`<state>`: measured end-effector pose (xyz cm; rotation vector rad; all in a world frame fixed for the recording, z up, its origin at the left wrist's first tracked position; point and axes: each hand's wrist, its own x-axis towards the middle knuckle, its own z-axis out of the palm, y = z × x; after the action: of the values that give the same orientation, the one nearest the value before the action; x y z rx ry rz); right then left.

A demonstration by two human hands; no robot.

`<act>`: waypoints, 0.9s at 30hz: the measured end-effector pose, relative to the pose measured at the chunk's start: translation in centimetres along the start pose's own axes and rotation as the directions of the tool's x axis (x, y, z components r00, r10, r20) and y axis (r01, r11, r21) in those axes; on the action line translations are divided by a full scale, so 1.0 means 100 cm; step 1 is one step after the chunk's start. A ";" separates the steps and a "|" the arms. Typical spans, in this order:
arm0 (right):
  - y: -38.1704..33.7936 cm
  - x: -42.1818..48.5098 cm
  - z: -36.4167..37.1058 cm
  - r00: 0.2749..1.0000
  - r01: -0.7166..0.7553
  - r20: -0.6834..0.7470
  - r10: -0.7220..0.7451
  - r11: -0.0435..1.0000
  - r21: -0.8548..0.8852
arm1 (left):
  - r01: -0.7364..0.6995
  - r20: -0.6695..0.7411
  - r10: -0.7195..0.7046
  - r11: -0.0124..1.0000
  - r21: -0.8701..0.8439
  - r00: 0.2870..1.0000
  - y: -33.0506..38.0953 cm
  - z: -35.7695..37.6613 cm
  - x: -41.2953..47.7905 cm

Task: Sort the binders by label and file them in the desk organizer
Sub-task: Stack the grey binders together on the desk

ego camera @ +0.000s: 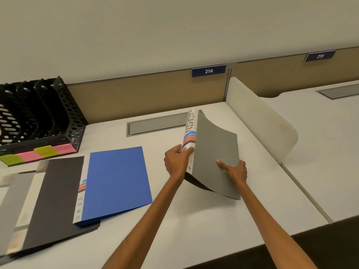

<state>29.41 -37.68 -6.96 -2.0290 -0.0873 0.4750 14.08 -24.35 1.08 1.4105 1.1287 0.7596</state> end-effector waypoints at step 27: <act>-0.081 -0.049 0.130 0.922 0.215 0.306 -0.238 0.971 0.107 | -0.105 -0.134 0.071 0.959 -0.263 0.988 0.044 -0.116 0.005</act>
<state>21.21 -24.12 -3.94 -1.8287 -0.4902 0.6425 4.54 -19.36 7.27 1.2022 1.0167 1.0367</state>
